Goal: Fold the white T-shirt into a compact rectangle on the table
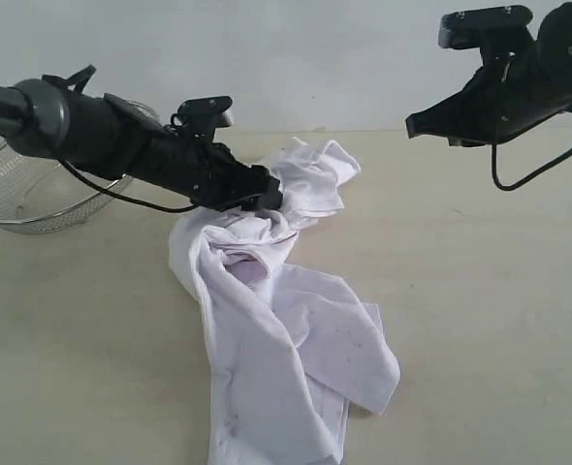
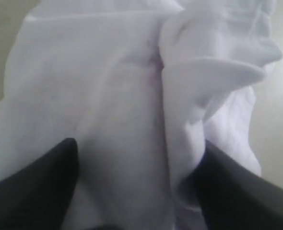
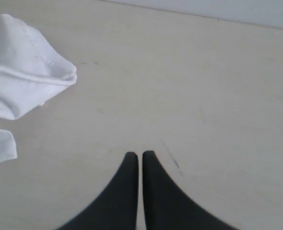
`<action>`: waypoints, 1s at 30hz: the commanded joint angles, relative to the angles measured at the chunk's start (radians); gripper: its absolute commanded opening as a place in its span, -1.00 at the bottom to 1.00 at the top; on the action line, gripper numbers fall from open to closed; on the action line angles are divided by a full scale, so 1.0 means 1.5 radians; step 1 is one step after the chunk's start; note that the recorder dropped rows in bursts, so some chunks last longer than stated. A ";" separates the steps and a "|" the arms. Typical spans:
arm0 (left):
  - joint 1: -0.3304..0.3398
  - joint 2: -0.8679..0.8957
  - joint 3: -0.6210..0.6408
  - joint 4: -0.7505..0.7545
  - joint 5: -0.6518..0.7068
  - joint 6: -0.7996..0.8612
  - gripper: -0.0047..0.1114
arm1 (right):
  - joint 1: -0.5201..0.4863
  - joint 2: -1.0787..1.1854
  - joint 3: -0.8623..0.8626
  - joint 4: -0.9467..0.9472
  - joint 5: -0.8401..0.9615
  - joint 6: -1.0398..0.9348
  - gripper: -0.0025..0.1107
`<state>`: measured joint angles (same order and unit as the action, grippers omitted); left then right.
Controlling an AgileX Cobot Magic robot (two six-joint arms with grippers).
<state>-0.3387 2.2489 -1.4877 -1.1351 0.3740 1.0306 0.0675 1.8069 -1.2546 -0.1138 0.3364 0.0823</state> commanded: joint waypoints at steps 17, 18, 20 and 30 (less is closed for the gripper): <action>-0.066 0.132 -0.217 -0.145 0.245 0.001 -0.84 | -0.024 -0.027 -0.002 -0.002 0.012 -0.009 -0.96; -0.075 0.136 -0.227 -0.145 0.245 0.001 -0.84 | -0.027 -0.027 -0.002 -0.002 0.015 -0.009 -0.96; -0.088 0.145 -0.244 -0.145 0.245 0.001 -0.84 | -0.036 -0.027 -0.002 -0.004 0.021 -0.009 -0.96; -0.105 0.160 -0.268 -0.078 0.172 0.003 -0.83 | -0.105 -0.052 -0.002 -0.004 0.070 -0.009 -0.96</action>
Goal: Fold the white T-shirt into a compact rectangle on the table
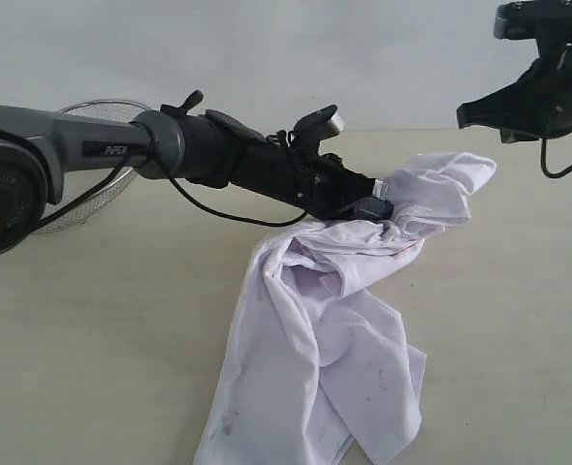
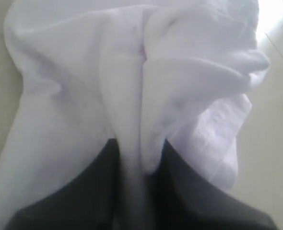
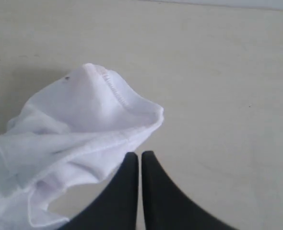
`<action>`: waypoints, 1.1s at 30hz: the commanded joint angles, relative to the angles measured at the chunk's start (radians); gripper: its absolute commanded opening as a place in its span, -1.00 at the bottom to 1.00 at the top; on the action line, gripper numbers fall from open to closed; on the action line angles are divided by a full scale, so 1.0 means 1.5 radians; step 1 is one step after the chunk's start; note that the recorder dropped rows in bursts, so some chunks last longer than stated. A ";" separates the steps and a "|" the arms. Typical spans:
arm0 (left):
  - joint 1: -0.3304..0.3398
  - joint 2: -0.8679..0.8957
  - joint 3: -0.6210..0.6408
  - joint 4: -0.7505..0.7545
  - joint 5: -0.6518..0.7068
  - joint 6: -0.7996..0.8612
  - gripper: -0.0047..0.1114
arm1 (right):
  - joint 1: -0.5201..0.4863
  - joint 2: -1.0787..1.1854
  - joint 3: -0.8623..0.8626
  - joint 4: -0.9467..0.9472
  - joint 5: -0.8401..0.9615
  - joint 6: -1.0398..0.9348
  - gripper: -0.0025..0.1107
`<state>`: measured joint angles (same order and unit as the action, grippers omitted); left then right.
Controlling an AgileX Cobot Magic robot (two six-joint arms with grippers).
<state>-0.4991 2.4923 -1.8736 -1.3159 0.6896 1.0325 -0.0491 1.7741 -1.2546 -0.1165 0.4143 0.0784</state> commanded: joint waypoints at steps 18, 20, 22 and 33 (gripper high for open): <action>0.011 -0.032 -0.112 0.121 0.173 -0.010 -0.21 | -0.062 -0.130 -0.001 -0.013 0.057 -0.017 -0.96; 0.003 -0.035 -0.112 0.149 0.169 -0.003 -0.25 | -0.062 -0.130 -0.001 0.006 0.062 -0.017 -0.96; -0.002 -0.032 -0.112 0.163 0.161 -0.003 -0.23 | -0.061 -0.130 -0.001 0.027 0.079 -0.025 -0.96; -0.047 -0.025 -0.112 0.210 0.073 0.000 -0.06 | -0.061 -0.130 0.060 0.163 0.057 -0.120 -0.96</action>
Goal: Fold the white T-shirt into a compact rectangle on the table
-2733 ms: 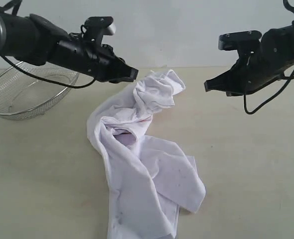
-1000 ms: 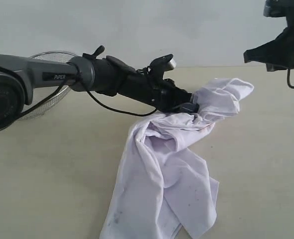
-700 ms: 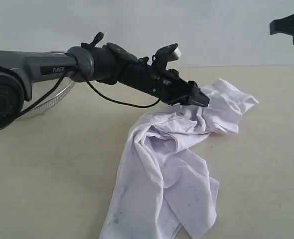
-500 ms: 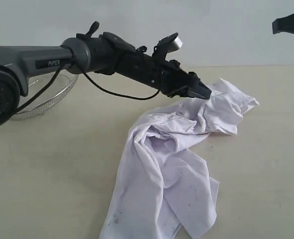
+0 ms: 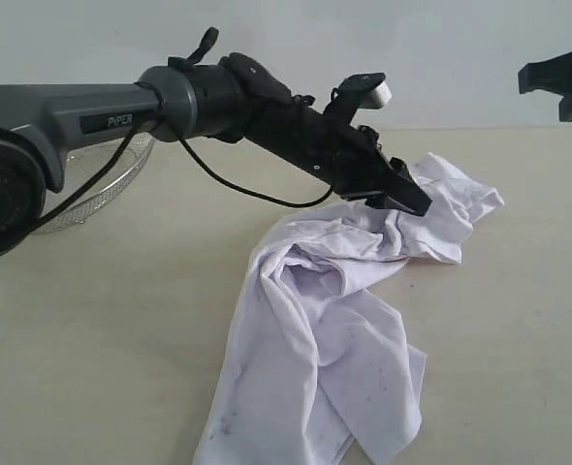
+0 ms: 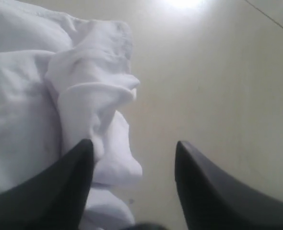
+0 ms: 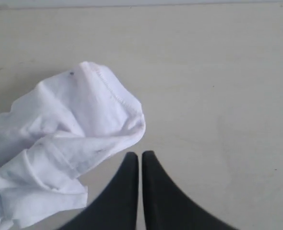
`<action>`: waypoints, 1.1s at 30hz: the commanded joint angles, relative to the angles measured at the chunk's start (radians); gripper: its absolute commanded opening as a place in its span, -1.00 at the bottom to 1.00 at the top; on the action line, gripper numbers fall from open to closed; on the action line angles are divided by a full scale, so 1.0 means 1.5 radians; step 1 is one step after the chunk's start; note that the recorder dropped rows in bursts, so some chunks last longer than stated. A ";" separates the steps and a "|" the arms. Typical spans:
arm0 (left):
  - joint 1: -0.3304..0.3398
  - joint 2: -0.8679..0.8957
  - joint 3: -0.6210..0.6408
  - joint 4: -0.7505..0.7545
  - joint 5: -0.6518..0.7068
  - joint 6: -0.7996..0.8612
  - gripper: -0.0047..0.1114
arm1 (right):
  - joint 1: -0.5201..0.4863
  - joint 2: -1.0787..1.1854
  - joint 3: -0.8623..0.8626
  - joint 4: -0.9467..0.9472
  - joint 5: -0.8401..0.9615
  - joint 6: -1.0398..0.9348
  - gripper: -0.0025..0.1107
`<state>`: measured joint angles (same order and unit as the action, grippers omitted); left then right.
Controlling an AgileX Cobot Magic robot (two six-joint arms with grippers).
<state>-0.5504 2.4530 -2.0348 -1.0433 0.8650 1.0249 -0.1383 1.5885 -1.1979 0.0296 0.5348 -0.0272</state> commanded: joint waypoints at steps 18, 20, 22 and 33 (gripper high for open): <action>-0.012 0.040 -0.005 0.020 -0.103 0.000 -0.84 | -0.001 -0.006 0.079 0.493 0.023 -0.443 -0.96; -0.012 0.035 -0.005 0.021 -0.103 0.000 -0.84 | -0.001 -0.006 0.079 0.490 0.023 -0.443 -0.96; -0.012 0.034 -0.008 0.015 -0.100 0.000 -0.84 | -0.001 -0.006 0.079 0.491 0.019 -0.444 -0.96; -0.006 0.007 -0.010 0.011 -0.126 0.000 -0.84 | -0.001 -0.006 0.079 0.491 0.018 -0.458 -0.96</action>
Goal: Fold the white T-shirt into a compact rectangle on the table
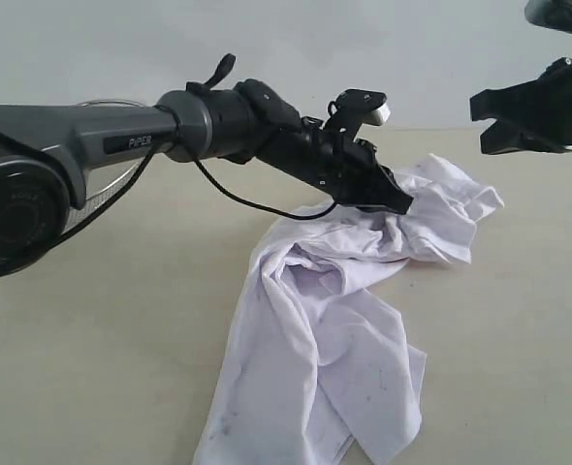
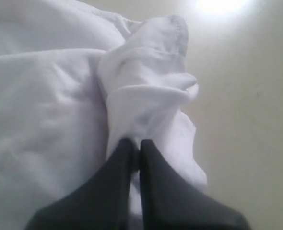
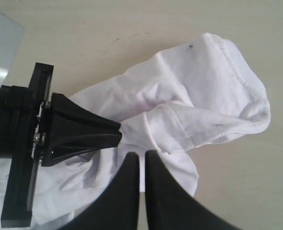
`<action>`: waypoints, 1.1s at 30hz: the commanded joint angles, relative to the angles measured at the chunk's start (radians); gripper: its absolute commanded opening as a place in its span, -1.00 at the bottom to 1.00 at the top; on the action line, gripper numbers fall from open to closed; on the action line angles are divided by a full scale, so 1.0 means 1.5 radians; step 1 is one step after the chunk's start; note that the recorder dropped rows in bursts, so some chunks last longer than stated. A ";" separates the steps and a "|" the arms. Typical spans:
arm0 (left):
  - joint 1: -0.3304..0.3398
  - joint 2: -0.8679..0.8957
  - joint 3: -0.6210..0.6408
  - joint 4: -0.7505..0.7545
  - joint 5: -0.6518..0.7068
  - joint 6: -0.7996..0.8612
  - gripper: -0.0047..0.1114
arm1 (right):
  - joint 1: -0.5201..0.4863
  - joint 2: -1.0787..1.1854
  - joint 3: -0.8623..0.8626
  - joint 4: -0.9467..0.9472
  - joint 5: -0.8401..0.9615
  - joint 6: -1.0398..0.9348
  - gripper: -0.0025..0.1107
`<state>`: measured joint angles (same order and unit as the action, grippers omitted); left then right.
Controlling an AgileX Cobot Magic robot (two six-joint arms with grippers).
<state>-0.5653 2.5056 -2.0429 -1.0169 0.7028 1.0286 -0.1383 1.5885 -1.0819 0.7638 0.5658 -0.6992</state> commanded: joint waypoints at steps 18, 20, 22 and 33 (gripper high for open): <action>0.010 -0.049 -0.007 0.018 0.009 -0.039 0.51 | -0.001 -0.006 0.002 0.001 -0.046 -0.017 -0.96; -0.003 -0.037 -0.007 0.020 -0.023 -0.056 0.42 | -0.001 -0.006 0.002 0.001 -0.047 -0.017 -0.96; -0.010 -0.022 -0.007 0.022 -0.032 -0.056 0.10 | -0.001 -0.006 0.002 0.001 -0.047 -0.019 -0.96; -0.021 0.001 -0.007 0.015 -0.023 -0.048 0.15 | -0.001 -0.006 0.002 0.001 -0.058 -0.019 -0.96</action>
<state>-0.5821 2.5050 -2.0528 -0.9831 0.6671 0.9573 -0.1383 1.5885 -1.0819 0.7638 0.4878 -0.7211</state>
